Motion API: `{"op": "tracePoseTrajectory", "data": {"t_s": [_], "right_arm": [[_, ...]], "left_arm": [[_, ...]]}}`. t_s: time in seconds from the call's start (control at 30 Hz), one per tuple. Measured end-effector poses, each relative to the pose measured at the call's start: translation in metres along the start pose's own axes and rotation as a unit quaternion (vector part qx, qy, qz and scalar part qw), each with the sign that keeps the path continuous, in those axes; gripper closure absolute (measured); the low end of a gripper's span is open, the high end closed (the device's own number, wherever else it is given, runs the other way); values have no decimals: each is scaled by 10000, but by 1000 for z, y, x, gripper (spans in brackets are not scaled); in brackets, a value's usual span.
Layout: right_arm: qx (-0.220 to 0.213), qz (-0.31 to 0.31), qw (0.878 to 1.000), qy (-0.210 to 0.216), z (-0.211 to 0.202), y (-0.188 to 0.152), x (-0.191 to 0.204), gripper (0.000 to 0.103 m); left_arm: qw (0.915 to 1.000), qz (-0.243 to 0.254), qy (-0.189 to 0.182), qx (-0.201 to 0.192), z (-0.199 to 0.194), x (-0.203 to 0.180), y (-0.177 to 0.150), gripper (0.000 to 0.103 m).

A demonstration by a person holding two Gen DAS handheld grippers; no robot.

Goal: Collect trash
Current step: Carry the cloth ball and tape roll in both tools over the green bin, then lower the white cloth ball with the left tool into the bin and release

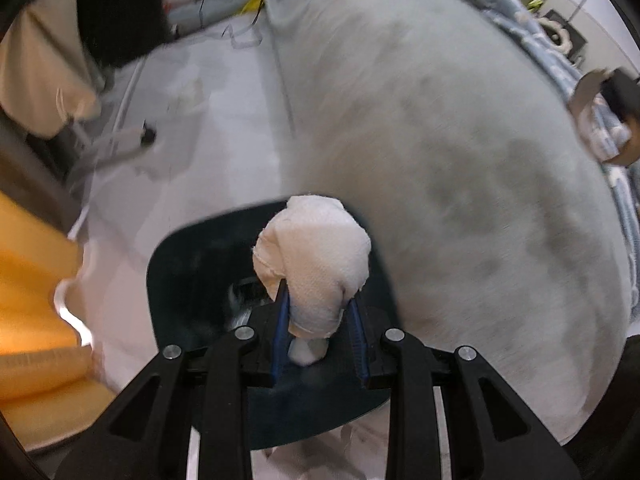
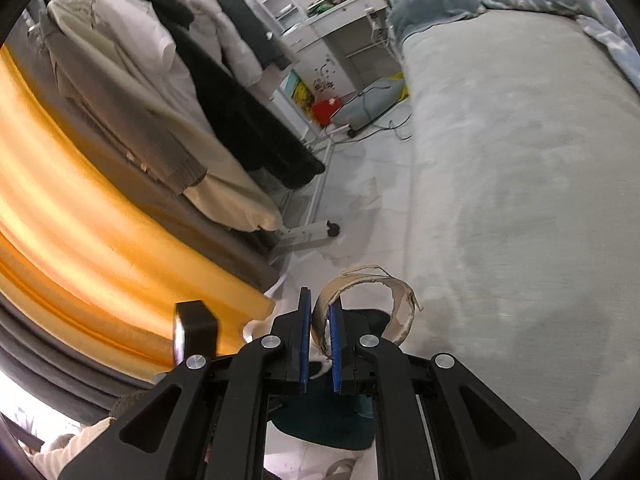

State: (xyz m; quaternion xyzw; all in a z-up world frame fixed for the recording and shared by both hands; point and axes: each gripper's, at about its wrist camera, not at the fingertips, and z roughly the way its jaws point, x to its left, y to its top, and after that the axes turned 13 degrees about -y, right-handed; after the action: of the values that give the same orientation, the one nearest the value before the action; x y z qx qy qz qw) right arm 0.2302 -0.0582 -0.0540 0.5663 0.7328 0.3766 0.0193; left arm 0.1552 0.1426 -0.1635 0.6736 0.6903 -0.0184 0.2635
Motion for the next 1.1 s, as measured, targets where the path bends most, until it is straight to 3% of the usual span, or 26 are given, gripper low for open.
{"op": "tracePoseTrajectory", "data": {"t_s": [0.2,0.47,0.57,0.73,0.8,0.93,1.1], "right_arm": [[158,-226,9996,79,23,1,26,94],[379,-254,9987,218,51,2,42,94],[452,-294,9984,196,60,1,47,94],[630,-390,9971,160,79,-1,55,94],[751,-478,9960,106,89,-5,60,94],[915,-635,9938,-30,102,-10,65,94],[1143,-911,9889,-282,120,-19,75,94]], "left_arm": [[9986,-288,67,447,13,30,-15,73],[9915,-752,-146,1052,29,63,-32,73],[9892,-854,-95,1189,31,73,-38,68],[9878,-947,-170,1223,24,81,-46,50],[9866,-976,-251,1283,24,84,-48,38],[9866,-945,-119,1322,21,92,-51,38],[9920,-823,23,957,3,92,-44,38]]}}
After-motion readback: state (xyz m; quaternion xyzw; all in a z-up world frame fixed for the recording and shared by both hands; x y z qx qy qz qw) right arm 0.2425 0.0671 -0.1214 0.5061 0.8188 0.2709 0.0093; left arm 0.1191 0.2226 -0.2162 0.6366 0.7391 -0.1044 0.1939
